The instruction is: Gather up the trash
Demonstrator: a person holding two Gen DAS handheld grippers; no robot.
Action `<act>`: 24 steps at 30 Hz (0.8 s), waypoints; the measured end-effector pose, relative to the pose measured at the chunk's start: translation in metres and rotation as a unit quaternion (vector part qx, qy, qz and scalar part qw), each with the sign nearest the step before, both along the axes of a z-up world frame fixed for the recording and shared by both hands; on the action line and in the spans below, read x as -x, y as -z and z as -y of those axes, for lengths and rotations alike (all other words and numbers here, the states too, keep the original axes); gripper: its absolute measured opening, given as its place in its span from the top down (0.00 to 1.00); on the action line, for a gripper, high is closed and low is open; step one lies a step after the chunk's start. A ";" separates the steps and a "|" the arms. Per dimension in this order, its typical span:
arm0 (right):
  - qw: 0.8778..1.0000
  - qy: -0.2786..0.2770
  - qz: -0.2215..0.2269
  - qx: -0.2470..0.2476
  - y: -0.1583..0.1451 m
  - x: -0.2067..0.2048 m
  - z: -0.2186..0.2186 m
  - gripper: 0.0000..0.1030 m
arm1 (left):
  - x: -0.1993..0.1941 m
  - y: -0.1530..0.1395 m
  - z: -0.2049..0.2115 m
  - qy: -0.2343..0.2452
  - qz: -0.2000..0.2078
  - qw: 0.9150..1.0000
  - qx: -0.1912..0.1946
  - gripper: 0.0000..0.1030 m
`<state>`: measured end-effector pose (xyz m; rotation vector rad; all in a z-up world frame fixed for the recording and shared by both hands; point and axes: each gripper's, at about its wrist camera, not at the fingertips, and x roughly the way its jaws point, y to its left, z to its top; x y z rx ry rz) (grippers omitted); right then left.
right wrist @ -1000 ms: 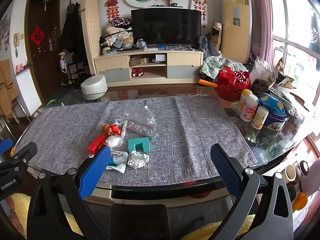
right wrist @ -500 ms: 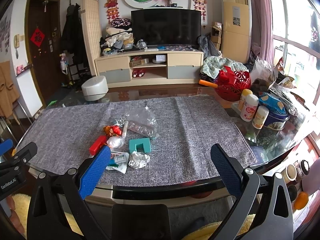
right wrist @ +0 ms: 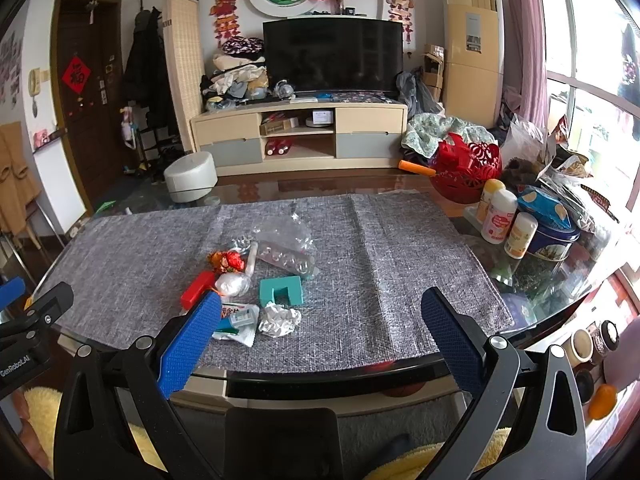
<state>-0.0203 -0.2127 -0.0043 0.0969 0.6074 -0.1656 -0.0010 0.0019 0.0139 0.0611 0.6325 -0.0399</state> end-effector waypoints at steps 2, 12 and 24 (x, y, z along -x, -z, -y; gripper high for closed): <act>1.000 0.000 0.001 0.000 -0.001 0.001 -0.002 0.03 | 0.000 0.000 0.000 -0.001 0.000 1.000 0.000 0.08; 1.000 0.000 0.000 0.003 0.000 0.000 0.000 0.03 | -0.001 0.001 -0.002 -0.001 -0.004 1.000 0.001 0.08; 1.000 -0.005 -0.012 -0.002 0.013 -0.014 0.005 0.03 | -0.015 0.017 -0.007 0.000 -0.024 1.000 0.006 0.08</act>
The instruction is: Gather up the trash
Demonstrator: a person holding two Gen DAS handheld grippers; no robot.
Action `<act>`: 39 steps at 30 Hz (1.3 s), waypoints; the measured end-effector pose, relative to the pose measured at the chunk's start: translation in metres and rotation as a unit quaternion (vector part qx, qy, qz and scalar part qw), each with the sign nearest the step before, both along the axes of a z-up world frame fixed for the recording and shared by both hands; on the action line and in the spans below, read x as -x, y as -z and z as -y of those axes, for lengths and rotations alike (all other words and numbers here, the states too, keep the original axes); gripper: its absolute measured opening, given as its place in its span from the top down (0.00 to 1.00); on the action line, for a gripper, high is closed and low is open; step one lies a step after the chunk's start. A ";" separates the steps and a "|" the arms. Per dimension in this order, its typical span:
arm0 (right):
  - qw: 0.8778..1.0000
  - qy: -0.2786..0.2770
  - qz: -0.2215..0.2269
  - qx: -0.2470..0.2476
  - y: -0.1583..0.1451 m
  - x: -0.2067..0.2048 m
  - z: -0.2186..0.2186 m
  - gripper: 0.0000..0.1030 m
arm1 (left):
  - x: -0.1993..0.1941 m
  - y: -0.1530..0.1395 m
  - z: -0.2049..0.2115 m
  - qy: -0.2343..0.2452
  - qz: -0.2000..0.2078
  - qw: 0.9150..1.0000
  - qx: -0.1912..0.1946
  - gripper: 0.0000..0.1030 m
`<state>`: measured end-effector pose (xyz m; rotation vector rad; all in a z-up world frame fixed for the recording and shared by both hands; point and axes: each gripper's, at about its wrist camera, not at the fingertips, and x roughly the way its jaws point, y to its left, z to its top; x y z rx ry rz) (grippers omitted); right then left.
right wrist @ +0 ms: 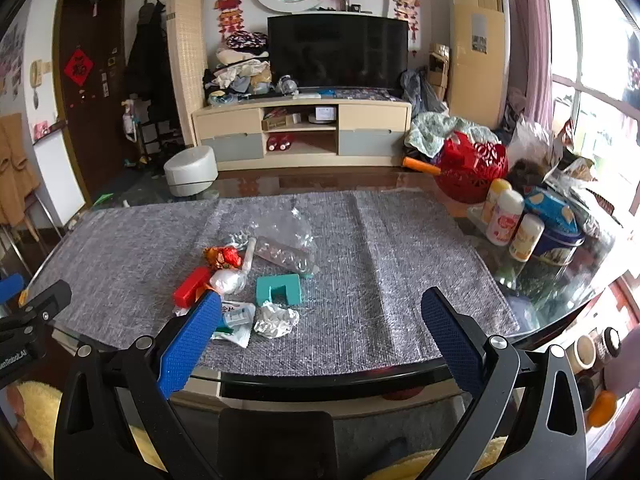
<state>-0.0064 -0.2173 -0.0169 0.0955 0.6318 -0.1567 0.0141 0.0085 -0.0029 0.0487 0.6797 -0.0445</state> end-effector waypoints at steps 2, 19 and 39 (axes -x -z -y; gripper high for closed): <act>1.000 0.000 -0.011 -0.010 0.008 -0.004 0.003 0.03 | -0.005 0.006 -0.002 0.001 -0.011 1.000 0.004 0.08; 0.991 -0.052 -0.100 -0.074 0.078 -0.057 0.003 0.08 | -0.053 0.071 0.002 0.027 -0.081 0.996 -0.024 0.08; 0.973 -0.108 -0.163 -0.122 0.137 -0.117 -0.006 0.60 | -0.093 0.111 0.036 0.097 -0.136 0.986 0.005 0.25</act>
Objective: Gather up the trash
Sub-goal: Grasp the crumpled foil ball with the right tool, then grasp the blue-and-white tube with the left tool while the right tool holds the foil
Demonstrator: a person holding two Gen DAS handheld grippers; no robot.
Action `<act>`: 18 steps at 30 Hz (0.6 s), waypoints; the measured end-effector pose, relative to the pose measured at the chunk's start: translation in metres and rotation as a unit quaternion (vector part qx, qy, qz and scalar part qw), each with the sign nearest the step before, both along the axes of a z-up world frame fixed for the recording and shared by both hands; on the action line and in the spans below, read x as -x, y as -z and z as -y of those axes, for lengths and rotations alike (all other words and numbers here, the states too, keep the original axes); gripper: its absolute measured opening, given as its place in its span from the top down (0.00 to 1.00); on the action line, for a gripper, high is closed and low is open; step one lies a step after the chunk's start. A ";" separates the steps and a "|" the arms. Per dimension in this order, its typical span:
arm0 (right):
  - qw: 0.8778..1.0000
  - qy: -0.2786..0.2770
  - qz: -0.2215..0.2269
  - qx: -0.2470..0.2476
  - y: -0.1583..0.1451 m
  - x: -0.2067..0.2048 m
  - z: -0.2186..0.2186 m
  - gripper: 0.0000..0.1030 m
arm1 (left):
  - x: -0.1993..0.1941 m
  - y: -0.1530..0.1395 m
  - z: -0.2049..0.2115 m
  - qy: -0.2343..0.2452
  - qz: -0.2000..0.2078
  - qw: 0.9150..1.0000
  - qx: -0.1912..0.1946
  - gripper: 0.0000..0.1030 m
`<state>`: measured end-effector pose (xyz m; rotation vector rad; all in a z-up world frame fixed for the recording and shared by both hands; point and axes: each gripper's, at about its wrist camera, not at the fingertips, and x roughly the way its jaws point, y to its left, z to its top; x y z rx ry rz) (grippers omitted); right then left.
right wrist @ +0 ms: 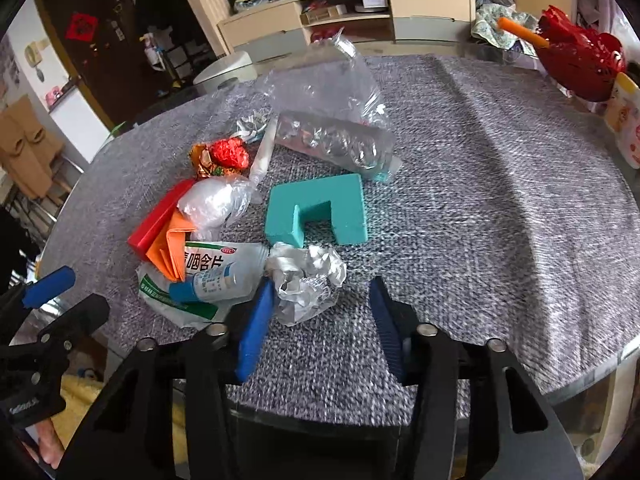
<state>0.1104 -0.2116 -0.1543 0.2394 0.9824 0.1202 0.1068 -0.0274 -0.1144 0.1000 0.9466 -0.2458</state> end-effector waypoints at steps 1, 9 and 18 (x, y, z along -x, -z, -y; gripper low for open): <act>1.000 -0.002 0.002 0.000 0.000 -0.002 -0.001 0.71 | -0.002 0.002 0.002 0.002 -0.004 1.000 0.004 0.25; 0.999 0.023 0.019 0.037 -0.013 0.000 0.027 0.78 | -0.010 0.008 0.033 0.029 -0.024 0.999 0.029 0.25; 0.999 0.024 0.020 0.029 -0.011 0.004 0.052 0.78 | -0.022 0.024 0.069 0.033 -0.057 0.997 0.046 0.37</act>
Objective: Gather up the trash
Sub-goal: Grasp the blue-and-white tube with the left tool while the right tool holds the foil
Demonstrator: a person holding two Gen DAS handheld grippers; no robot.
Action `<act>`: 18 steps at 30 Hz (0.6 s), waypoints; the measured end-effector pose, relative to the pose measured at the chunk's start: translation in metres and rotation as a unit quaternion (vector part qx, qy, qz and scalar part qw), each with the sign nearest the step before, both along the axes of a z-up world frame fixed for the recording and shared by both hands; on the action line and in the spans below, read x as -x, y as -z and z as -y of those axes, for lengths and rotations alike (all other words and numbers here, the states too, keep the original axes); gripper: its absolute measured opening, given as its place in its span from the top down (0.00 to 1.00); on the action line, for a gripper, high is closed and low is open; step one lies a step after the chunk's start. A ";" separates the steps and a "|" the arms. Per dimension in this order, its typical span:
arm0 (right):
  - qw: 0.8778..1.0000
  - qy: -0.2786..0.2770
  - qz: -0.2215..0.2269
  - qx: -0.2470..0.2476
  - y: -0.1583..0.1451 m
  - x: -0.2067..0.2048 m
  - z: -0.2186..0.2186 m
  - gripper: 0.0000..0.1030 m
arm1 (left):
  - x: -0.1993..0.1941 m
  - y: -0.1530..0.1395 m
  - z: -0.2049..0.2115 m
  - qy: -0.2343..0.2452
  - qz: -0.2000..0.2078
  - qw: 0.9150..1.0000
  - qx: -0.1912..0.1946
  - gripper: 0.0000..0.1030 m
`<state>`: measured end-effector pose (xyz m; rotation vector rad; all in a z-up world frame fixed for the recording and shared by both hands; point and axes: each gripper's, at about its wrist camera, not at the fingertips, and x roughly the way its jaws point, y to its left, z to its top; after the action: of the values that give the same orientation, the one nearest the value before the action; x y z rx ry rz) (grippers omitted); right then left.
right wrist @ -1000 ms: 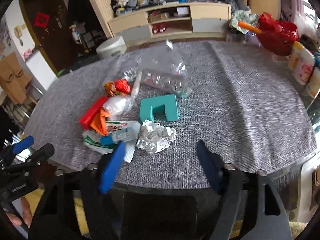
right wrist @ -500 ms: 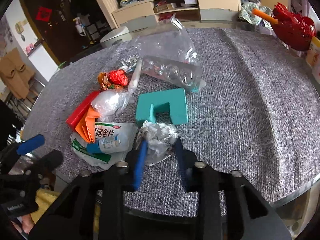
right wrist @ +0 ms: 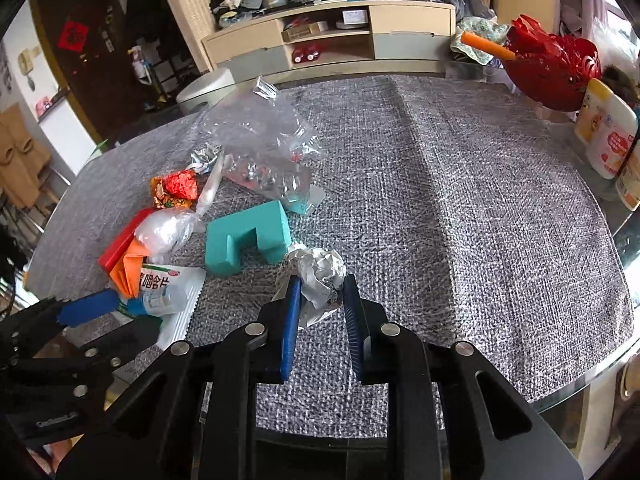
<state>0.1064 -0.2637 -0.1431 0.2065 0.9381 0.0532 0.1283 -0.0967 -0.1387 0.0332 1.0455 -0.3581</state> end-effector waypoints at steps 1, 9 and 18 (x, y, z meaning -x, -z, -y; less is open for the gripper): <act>1.000 -0.002 0.000 -0.002 -0.001 -0.001 -0.001 0.78 | -0.001 0.001 0.002 -0.002 -0.002 1.000 -0.001 0.37; 1.000 -0.027 0.005 -0.007 -0.002 -0.001 -0.010 0.78 | -0.015 0.009 0.010 -0.023 -0.008 1.000 -0.004 0.39; 1.000 -0.026 0.007 -0.010 -0.004 0.005 -0.014 0.78 | -0.009 0.008 0.014 -0.011 0.004 1.000 -0.024 0.47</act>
<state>0.1012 -0.2498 -0.1391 0.1993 0.9284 0.1120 0.1376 -0.1103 -0.1467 0.0662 1.0463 -0.3118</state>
